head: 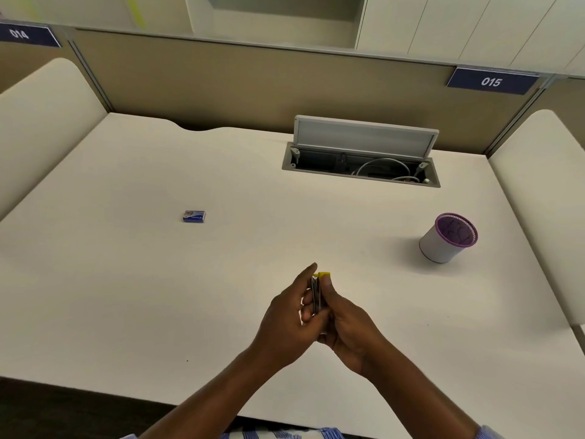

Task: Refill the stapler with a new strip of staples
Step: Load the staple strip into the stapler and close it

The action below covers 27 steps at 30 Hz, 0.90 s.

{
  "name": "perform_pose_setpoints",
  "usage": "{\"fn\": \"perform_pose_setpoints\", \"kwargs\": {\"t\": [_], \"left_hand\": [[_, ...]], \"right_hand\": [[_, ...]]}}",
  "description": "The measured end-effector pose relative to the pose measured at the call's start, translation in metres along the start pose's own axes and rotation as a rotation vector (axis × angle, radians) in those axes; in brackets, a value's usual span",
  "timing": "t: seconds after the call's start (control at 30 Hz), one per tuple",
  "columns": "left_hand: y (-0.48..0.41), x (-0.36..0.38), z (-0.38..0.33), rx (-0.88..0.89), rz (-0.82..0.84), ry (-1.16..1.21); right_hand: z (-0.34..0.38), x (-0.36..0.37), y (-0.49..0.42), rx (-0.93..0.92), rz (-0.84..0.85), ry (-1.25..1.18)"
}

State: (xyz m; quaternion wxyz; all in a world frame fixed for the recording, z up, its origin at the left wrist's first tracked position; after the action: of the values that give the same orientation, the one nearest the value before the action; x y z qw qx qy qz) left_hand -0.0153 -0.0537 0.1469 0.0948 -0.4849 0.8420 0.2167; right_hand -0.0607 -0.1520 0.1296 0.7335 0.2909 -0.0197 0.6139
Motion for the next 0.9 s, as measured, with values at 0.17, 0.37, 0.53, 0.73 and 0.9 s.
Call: {"fn": "perform_pose_setpoints", "kwargs": {"t": [0.17,0.37,0.53,0.73,0.9], "left_hand": [[0.000,0.001,-0.003,0.028,-0.016,-0.034],[-0.002,0.005,-0.001,0.048,-0.014,-0.032],[-0.013,0.005,0.006,0.059,-0.015,-0.024],[-0.026,0.001,0.028,0.066,-0.027,-0.163],[-0.046,-0.004,0.061,0.053,-0.104,-0.533]], "right_hand": [[-0.002,-0.004,-0.003,-0.011,-0.011,0.007],[-0.001,-0.008,-0.005,-0.035,0.018,0.052],[0.006,-0.015,-0.009,-0.089,0.042,0.095],[0.021,-0.041,-0.023,-0.194,0.009,0.394],[0.033,-0.080,-0.049,-0.364,-0.242,1.124]]}}
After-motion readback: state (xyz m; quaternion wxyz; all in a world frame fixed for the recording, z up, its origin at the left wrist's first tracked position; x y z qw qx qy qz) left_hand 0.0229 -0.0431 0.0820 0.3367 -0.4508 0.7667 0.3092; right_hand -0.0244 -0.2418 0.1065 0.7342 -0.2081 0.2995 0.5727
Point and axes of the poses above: each hand's wrist, its own y-axis away from the middle knuckle, its own x-axis out of the palm, z = x × y, the point moved 6 cm from there along -y, towards the middle knuckle, and after that the axes turned 11 degrees about -x, right-handed, at the moved point
